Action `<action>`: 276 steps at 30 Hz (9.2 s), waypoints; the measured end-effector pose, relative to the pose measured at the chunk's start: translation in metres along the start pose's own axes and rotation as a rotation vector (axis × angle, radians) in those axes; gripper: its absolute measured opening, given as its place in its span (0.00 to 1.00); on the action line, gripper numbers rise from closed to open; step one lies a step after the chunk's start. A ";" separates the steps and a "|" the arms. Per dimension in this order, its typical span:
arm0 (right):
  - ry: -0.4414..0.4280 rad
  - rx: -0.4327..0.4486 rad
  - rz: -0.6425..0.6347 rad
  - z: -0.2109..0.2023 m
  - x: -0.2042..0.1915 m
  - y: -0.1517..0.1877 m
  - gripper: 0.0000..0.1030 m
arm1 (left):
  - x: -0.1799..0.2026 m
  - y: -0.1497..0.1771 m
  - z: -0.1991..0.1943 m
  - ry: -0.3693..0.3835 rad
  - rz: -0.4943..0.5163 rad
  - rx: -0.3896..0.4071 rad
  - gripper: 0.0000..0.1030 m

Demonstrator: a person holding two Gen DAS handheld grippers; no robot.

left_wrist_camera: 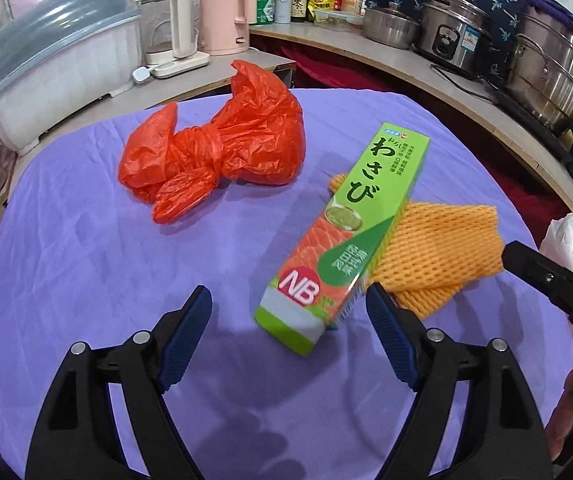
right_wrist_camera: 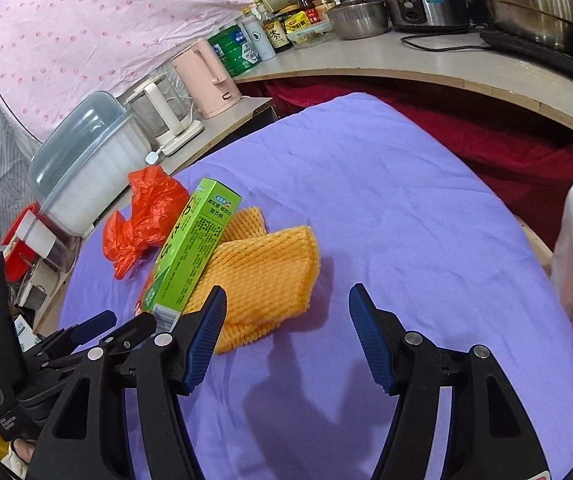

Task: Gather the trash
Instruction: 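Grasp the green wasabi box with the left tool while the right tool grasps the orange foam net, then carry the wasabi box and foam net over the white bin with both tools, then open both tools over the bin to drop the box and foam net, then move both tools back over the red bag and second foam net, then grasp the red plastic bag with the left tool while the right tool grasps the foam net, then carry the red bag and foam net over the white bin with both tools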

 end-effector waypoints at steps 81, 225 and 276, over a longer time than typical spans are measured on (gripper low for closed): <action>0.152 0.423 0.291 -0.319 0.210 0.062 0.10 | 0.329 0.062 -0.187 0.271 0.337 0.094 0.36; 0.018 -0.060 -0.087 0.065 -0.025 0.006 0.36 | -0.110 -0.086 0.048 -0.111 -0.314 0.027 0.54; 0.050 0.207 0.067 -0.224 0.097 0.070 0.11 | 0.166 0.043 -0.170 0.111 0.007 0.100 0.15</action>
Point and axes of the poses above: each gripper's, at about its wrist camera, not at the fingertips, and z roughly the way its jaws point, x to its right, y to its underside, the point moved 1 cm from there along z, roughly the way its jaws point, and after that the axes turned 4 degrees about -y, right-handed, at the moved point
